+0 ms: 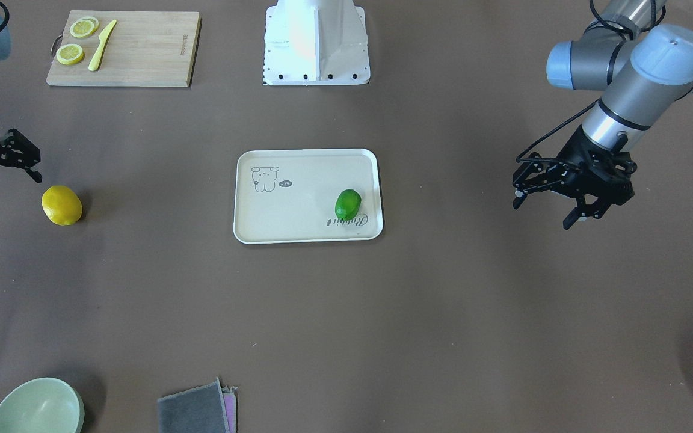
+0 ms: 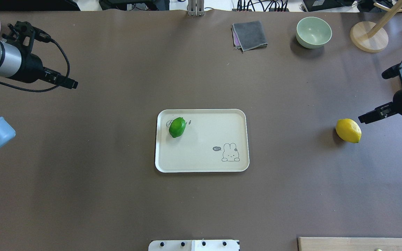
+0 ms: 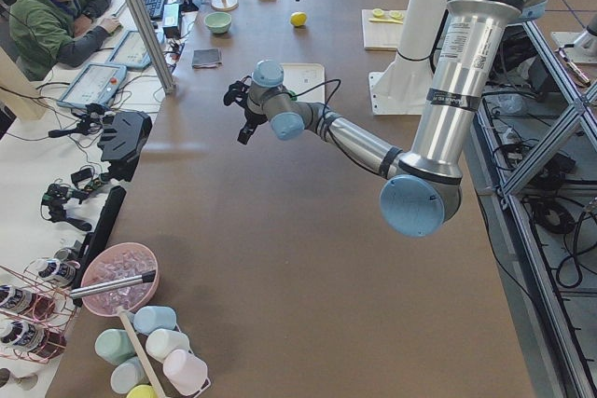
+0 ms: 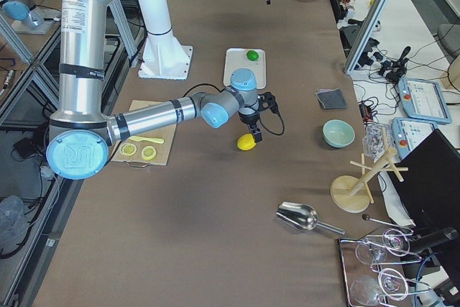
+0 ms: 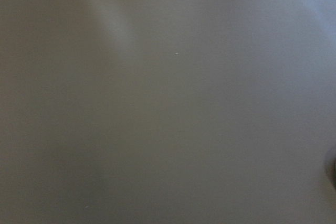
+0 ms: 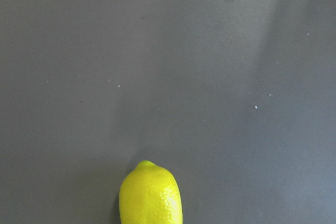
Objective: Place all lemons on tray
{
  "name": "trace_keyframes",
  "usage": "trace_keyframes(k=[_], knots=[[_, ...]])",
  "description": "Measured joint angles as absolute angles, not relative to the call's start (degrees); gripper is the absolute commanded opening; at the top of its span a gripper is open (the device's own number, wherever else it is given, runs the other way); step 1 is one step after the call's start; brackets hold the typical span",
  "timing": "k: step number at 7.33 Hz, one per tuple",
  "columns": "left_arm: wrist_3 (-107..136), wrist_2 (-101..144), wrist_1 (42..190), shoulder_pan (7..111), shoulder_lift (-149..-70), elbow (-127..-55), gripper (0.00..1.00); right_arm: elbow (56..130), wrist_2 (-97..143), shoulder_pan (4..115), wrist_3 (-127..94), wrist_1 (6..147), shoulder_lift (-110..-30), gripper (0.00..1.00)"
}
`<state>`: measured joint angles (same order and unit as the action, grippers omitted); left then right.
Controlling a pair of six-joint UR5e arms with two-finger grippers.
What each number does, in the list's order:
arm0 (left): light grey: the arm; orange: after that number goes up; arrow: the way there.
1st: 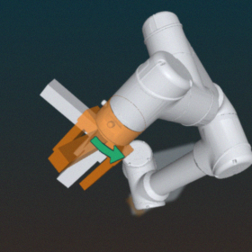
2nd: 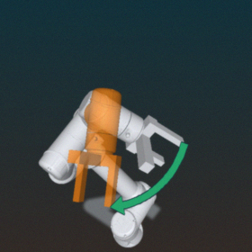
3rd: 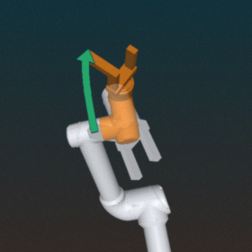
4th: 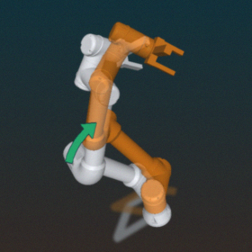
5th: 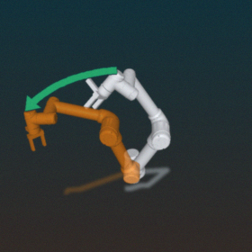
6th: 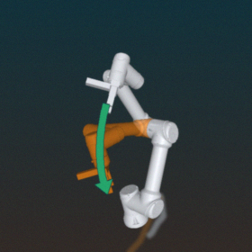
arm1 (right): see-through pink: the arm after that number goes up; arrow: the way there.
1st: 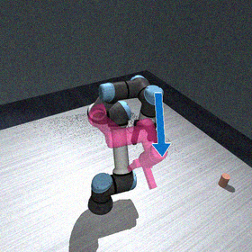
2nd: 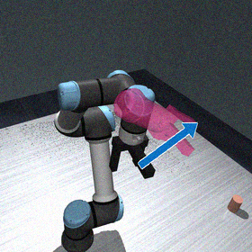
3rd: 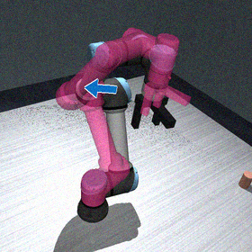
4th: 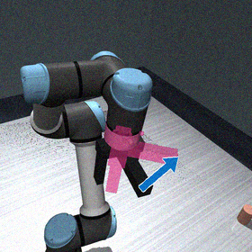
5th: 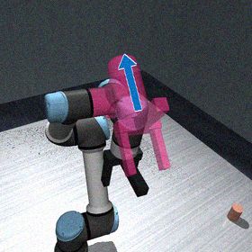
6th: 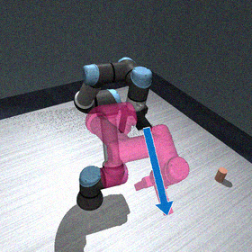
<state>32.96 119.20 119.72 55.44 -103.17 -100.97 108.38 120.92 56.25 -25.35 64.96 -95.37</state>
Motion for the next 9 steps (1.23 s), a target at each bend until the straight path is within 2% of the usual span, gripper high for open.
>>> trace_keyframes(k=[5, 6, 8, 9], knots=[[31.91, 119.72, 119.94, 56.25, -102.72, -100.97, 1.00, 100.64, 119.70, 49.74, -25.09, 64.95, -91.61, 1.00], [31.91, 119.64, 119.96, 56.25, -102.69, -100.91, 1.00, 99.78, 119.67, 49.46, -25.12, 64.95, -91.01, 0.85], [31.90, 119.55, 119.97, 56.24, -102.71, -100.80, 1.00, 97.64, 119.63, 49.04, -25.14, 64.95, -89.39, 0.10], [31.96, 119.51, 119.97, 56.20, -102.79, -100.76, 1.00, 97.31, 119.62, 49.00, -25.21, 64.95, -88.92, 0.00]])
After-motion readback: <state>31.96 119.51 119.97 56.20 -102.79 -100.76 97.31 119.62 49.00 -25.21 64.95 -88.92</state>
